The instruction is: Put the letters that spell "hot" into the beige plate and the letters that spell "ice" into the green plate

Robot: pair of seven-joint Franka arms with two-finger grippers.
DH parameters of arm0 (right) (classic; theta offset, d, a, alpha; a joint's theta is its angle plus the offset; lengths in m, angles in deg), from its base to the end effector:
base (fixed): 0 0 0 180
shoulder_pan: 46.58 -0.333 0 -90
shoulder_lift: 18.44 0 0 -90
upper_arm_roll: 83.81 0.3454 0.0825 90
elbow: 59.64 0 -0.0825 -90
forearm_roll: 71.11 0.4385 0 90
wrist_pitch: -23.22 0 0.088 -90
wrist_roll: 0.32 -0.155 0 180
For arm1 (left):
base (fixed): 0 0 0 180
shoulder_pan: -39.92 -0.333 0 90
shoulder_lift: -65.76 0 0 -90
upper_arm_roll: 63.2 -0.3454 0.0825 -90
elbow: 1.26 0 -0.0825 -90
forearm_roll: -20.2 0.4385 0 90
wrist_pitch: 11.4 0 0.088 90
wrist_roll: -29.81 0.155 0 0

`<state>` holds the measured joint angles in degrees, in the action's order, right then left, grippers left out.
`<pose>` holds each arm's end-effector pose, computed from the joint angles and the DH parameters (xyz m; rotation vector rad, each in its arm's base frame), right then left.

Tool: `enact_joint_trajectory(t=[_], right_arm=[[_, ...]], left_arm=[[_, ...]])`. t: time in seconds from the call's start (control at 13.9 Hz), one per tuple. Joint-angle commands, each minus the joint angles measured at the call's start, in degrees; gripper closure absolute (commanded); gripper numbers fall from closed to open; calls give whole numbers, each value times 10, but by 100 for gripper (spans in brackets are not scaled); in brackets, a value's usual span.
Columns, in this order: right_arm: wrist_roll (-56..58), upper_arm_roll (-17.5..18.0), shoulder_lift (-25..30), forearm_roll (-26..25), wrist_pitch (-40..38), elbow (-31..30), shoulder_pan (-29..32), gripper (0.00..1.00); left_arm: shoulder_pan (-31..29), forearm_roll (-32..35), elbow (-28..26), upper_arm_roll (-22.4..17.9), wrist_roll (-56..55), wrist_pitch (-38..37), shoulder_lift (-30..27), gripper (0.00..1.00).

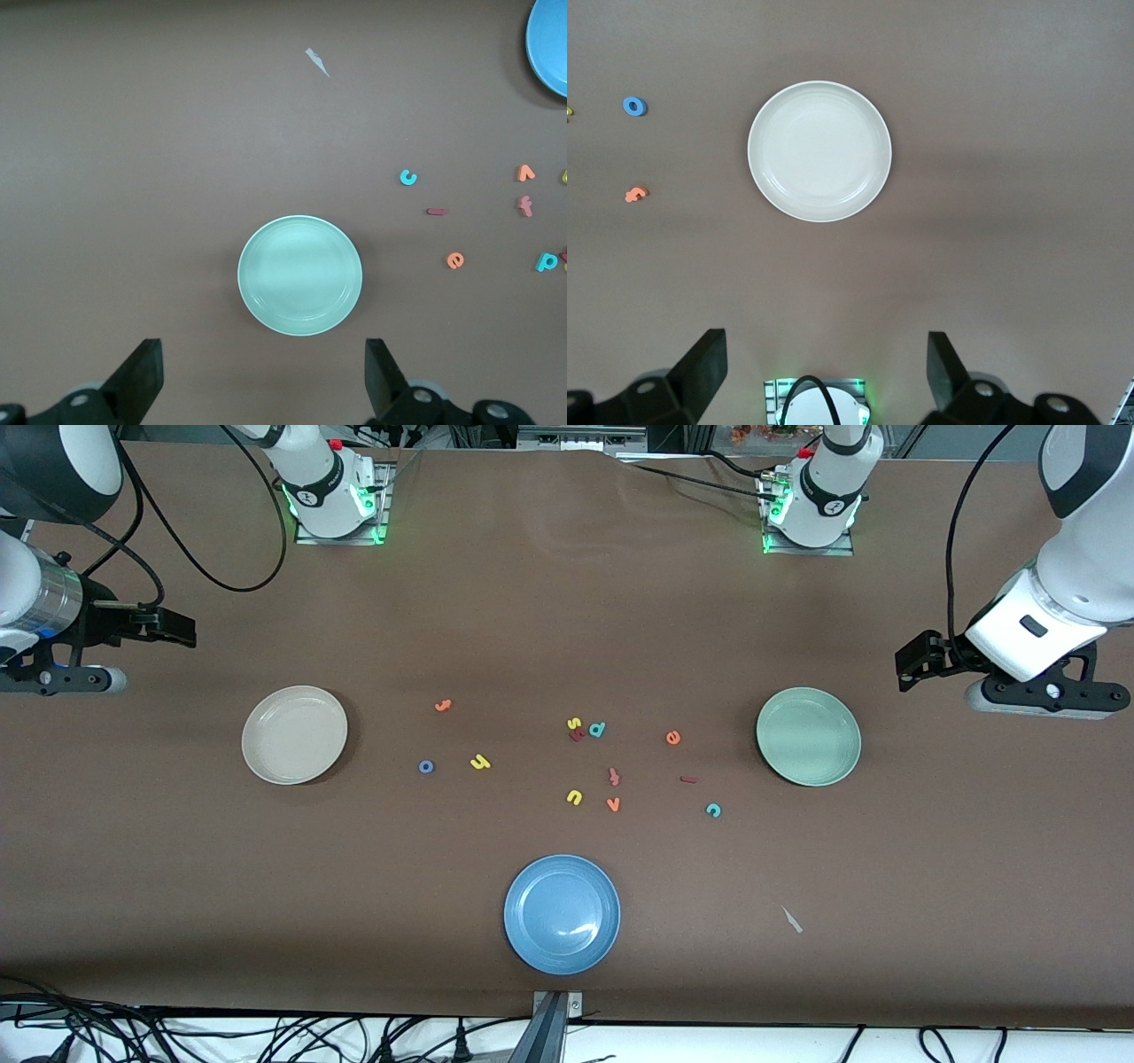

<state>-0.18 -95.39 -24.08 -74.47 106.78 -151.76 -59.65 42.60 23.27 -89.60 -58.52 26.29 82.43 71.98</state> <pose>0.6086 0.0105 0.5209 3.0372 0.0419 -0.3739 0.6450 -0.0730 0.5591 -3.0941 0.1091 0.0125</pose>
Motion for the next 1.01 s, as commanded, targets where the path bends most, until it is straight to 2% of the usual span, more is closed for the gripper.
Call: enact_joint_trajectory(t=[0.0, 0.93], right_arm=[[-6, 0, -1, 7, -7, 5, 0, 0], [-6, 0, -1, 7, -7, 5, 0, 0]], left_arm=[[-6, -1, 9, 1, 4, -3, 1, 0], [-13, -4, 9, 3, -3, -10, 2, 0]])
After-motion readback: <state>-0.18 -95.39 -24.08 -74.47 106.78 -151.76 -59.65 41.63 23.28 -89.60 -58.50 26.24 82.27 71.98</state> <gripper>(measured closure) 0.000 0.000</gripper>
